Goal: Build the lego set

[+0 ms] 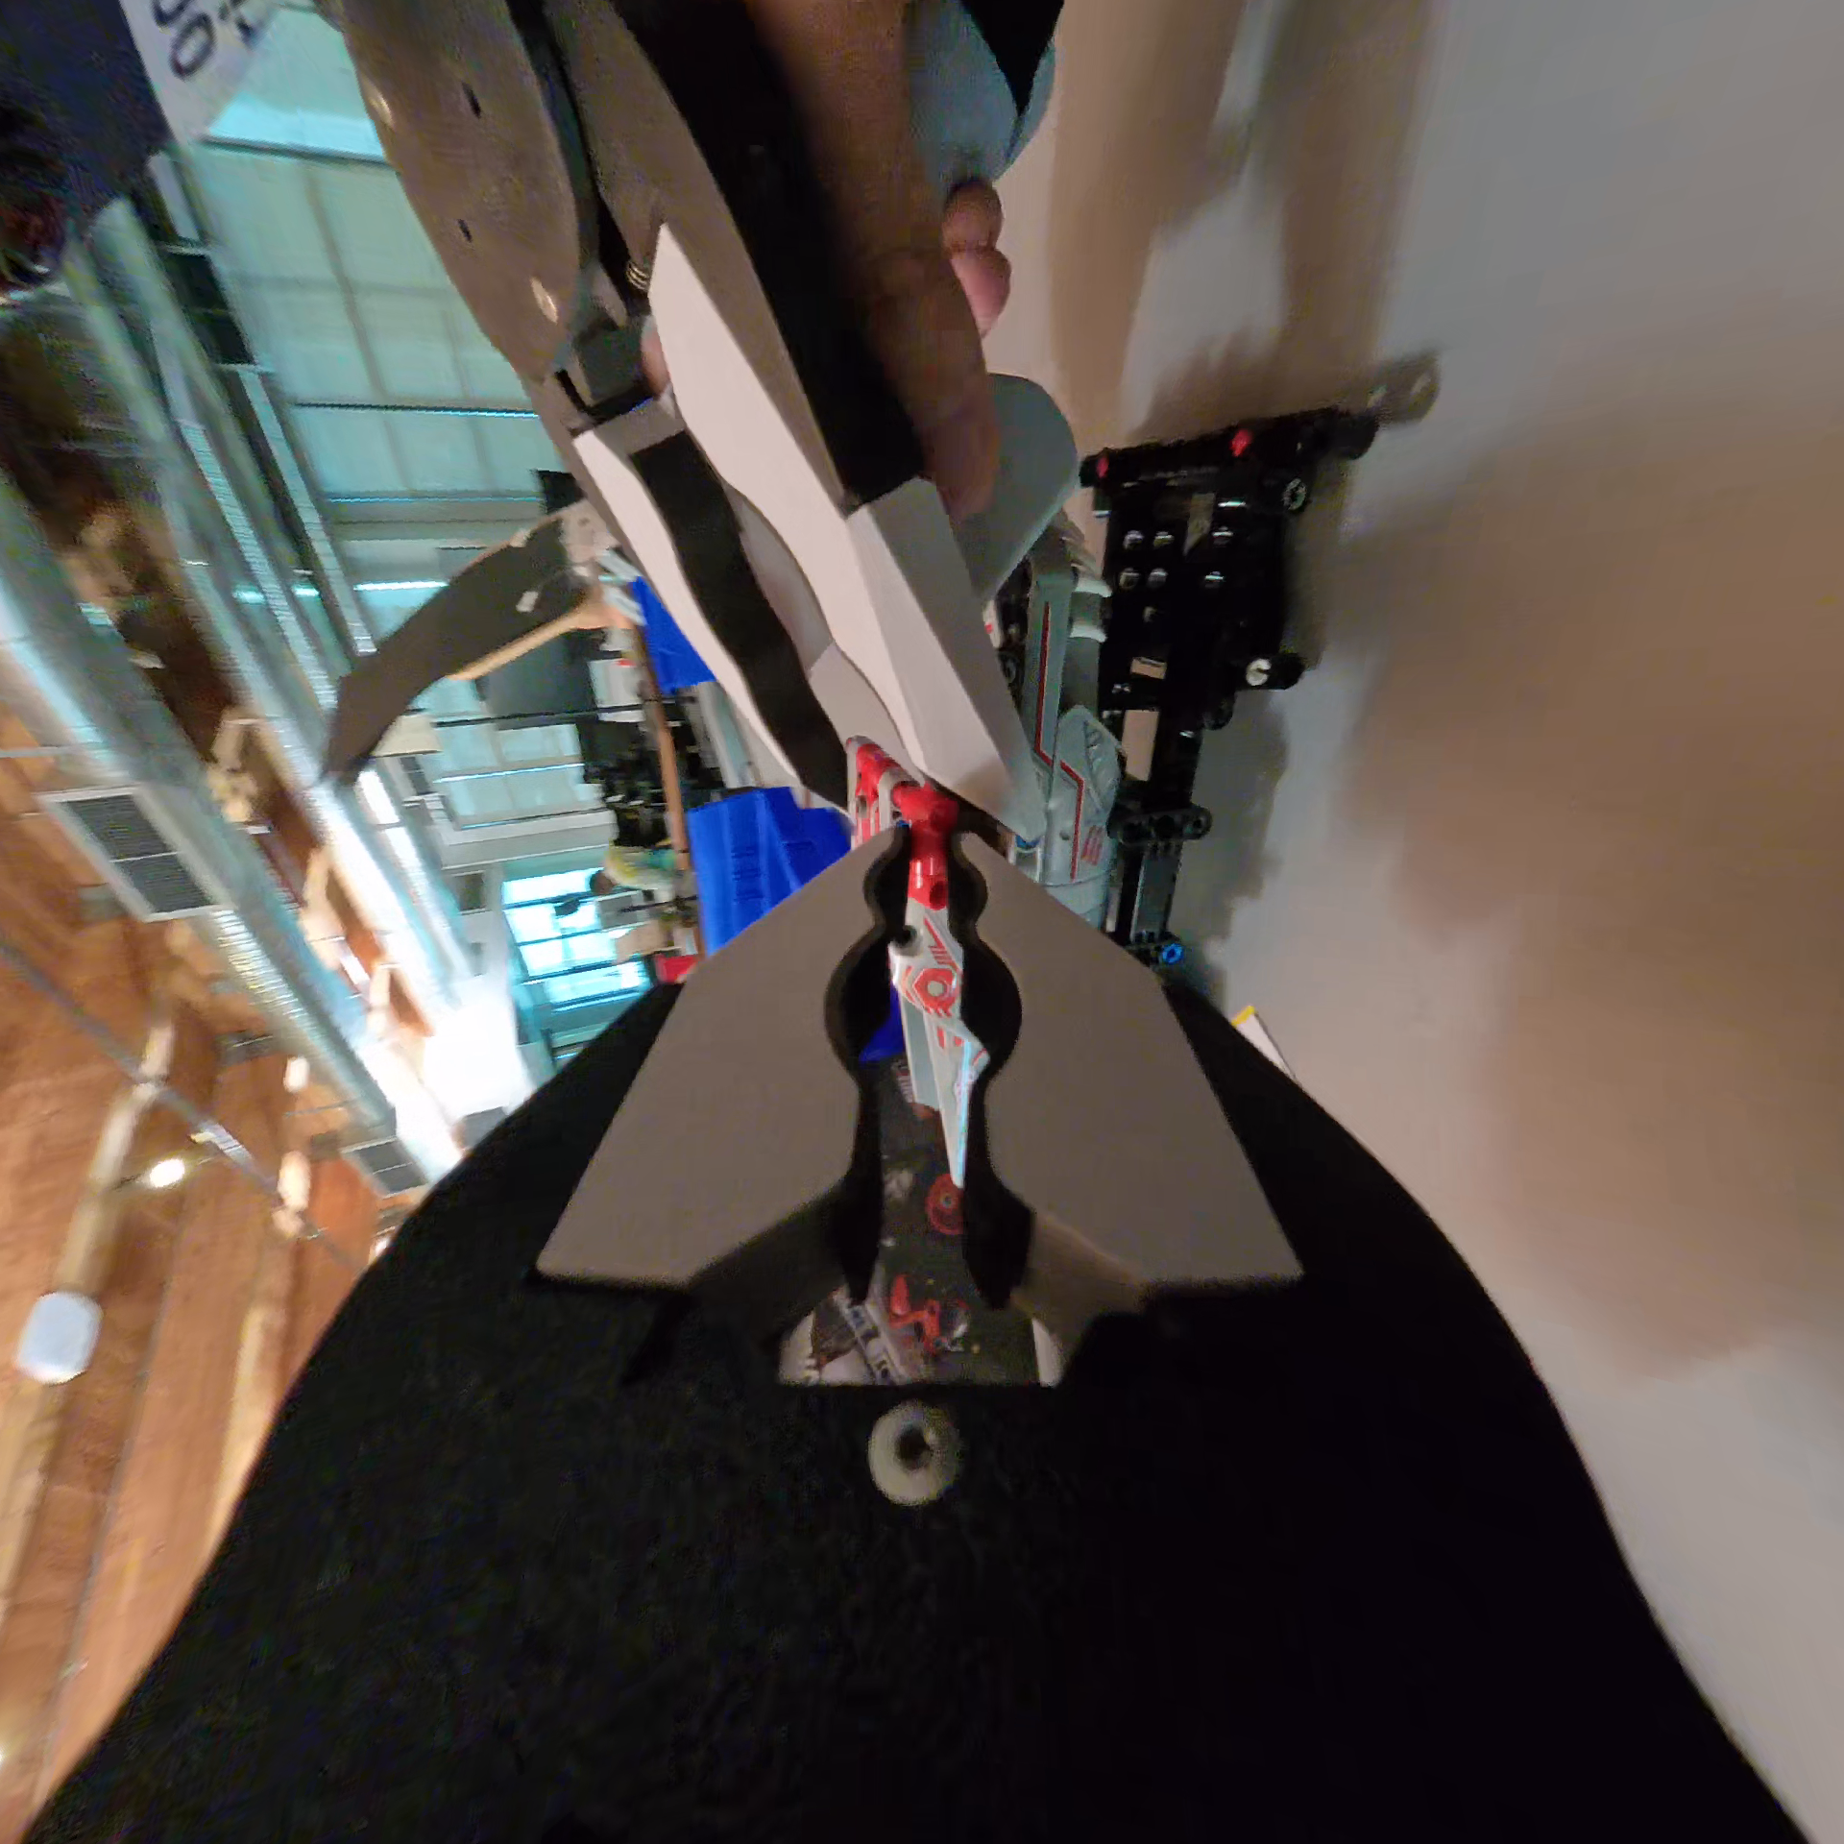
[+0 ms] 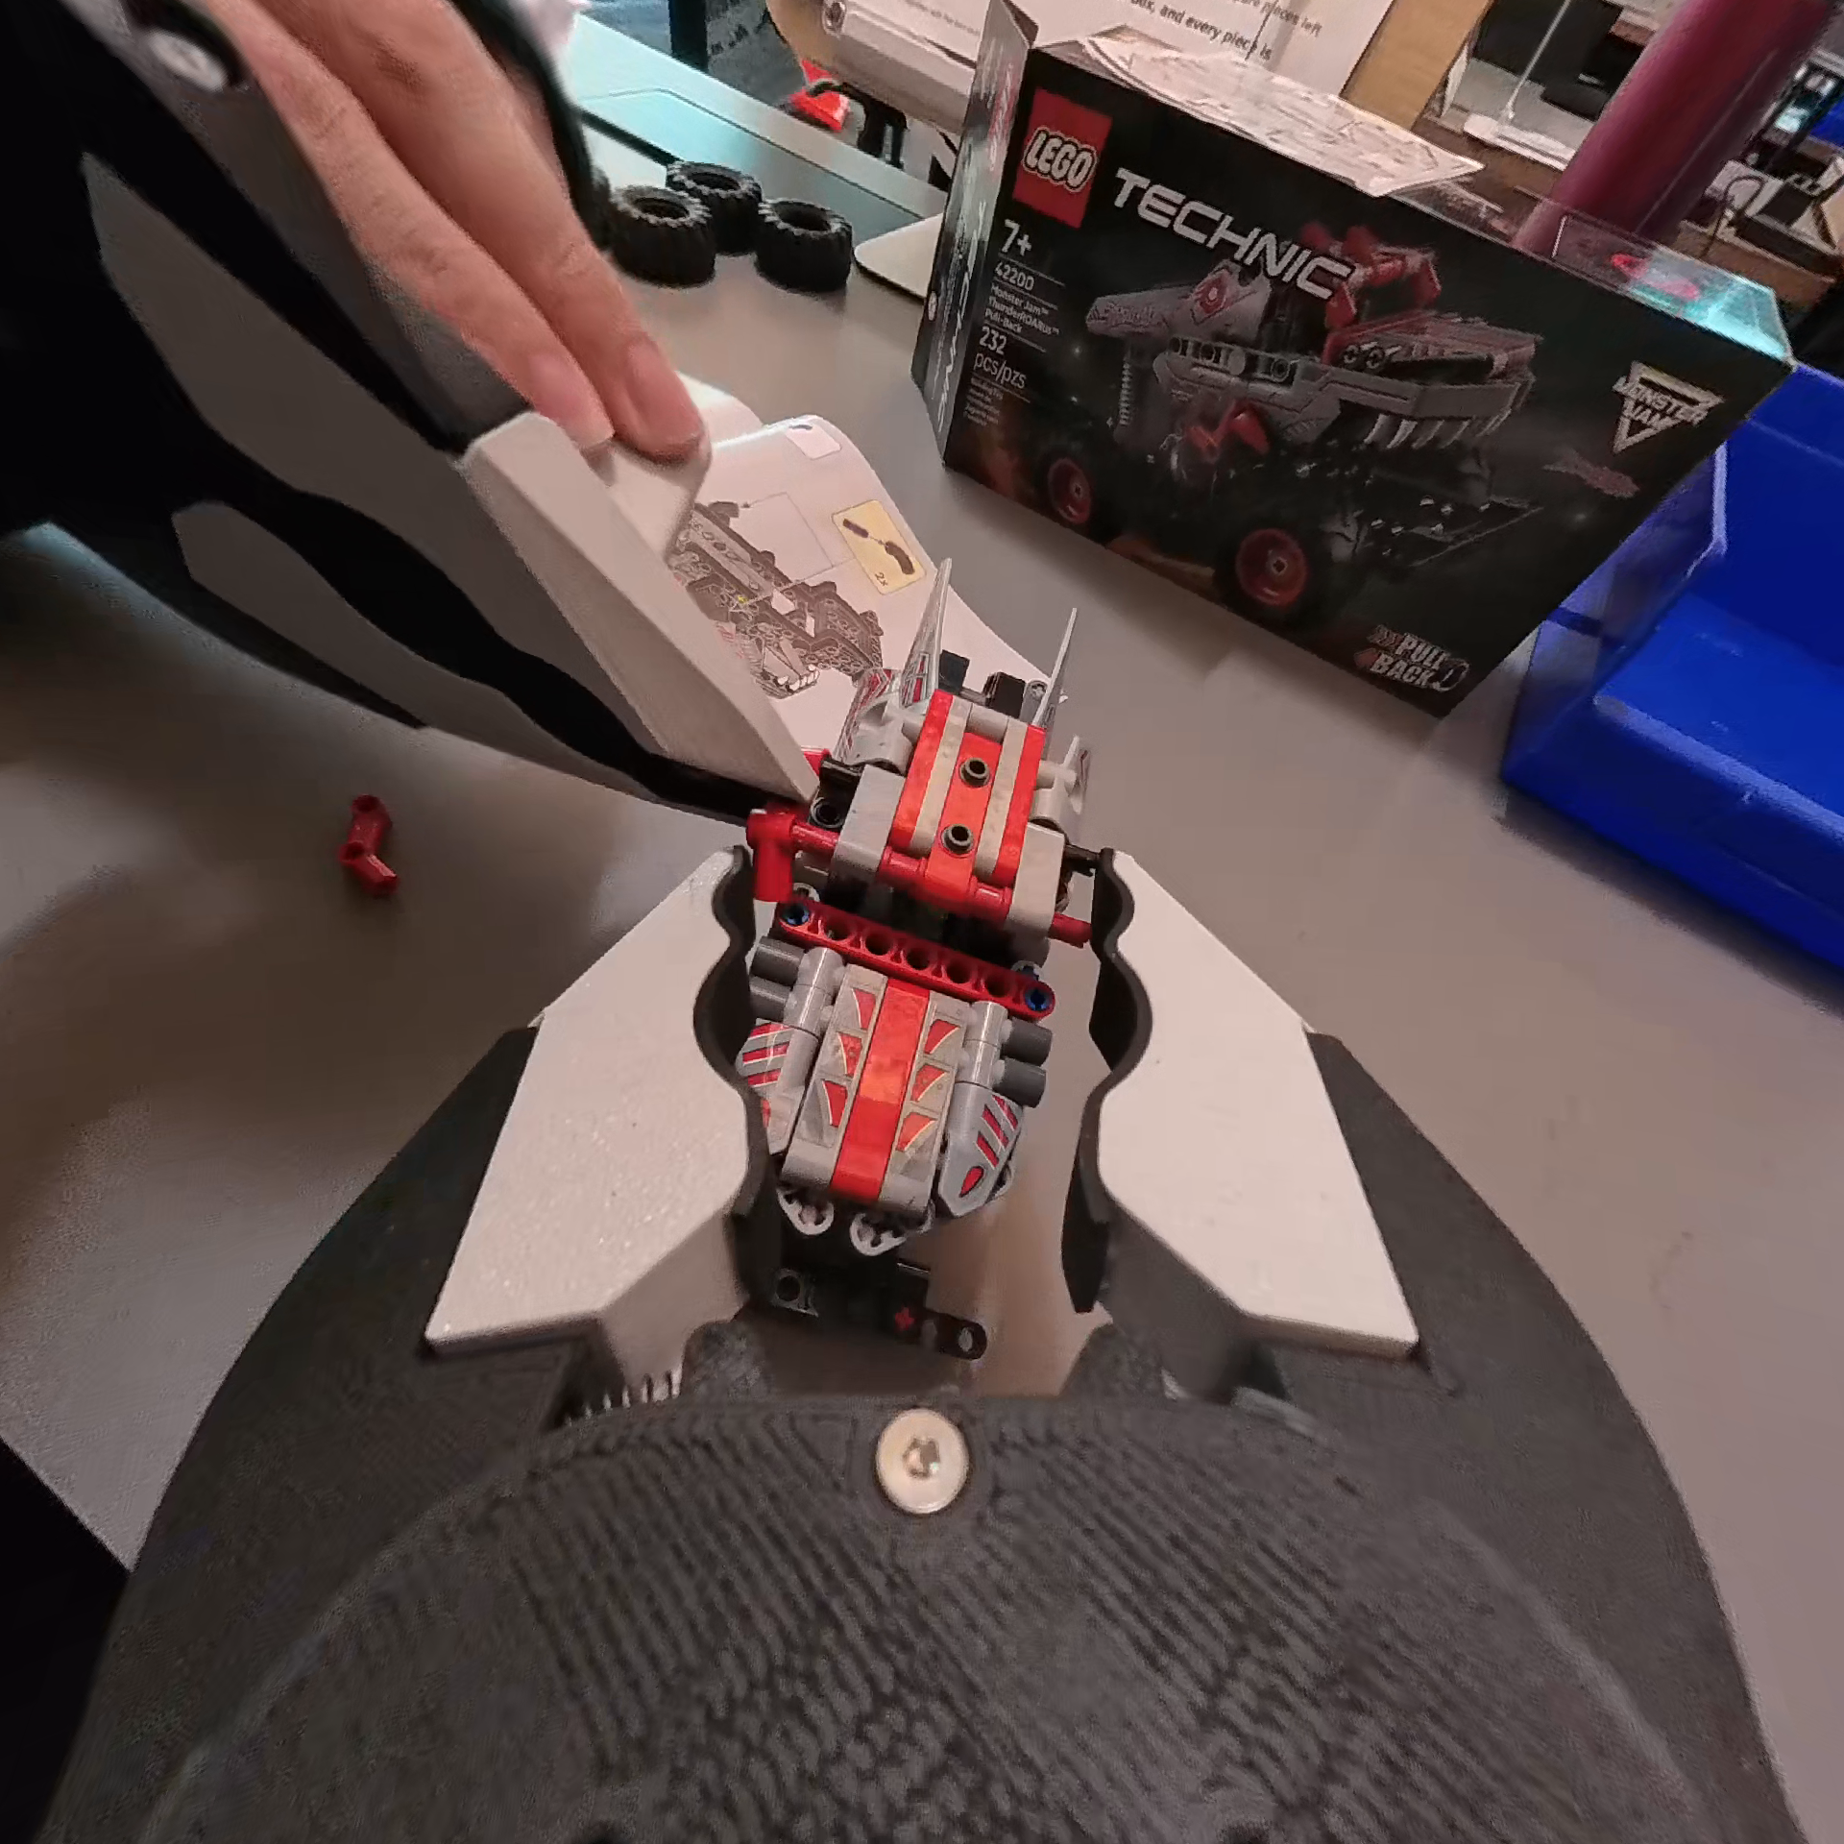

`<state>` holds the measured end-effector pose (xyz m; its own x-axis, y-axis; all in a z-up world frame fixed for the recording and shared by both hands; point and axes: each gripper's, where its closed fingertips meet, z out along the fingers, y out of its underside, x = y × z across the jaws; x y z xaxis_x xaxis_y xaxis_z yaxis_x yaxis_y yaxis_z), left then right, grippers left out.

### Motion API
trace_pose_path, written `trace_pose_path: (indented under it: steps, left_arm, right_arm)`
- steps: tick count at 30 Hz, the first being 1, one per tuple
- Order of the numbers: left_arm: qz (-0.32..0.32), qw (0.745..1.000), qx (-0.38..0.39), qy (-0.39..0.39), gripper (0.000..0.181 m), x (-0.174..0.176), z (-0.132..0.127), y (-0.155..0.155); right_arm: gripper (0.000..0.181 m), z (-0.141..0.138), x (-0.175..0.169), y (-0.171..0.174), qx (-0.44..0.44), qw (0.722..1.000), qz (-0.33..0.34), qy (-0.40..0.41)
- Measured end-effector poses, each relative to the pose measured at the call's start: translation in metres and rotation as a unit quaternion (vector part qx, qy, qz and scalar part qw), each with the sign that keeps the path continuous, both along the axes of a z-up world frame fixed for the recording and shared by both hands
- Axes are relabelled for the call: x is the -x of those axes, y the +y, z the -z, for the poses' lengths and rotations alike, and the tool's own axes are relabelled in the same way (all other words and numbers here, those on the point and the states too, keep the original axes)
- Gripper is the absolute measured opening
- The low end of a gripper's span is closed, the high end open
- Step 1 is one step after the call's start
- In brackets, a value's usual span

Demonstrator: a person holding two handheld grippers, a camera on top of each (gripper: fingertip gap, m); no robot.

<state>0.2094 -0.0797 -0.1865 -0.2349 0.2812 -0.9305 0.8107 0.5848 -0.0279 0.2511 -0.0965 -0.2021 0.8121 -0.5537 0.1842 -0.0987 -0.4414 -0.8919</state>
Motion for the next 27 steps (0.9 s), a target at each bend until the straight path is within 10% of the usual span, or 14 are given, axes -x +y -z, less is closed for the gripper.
trace_pose_path:
  steps: [4,27]
  left_arm:
    - [-0.002,0.997,0.062,-0.04,0.004,-0.009,0.002,-0.002]
    - [-0.063,0.89,0.054,0.449,0.004,0.009,0.013,0.014]
  right_arm:
    - [0.066,0.001,-0.002,-0.001,0.004,1.0,0.01,0.003]
    - [0.007,-0.008,0.053,0.03,0.234,0.905,-0.092,-0.343]
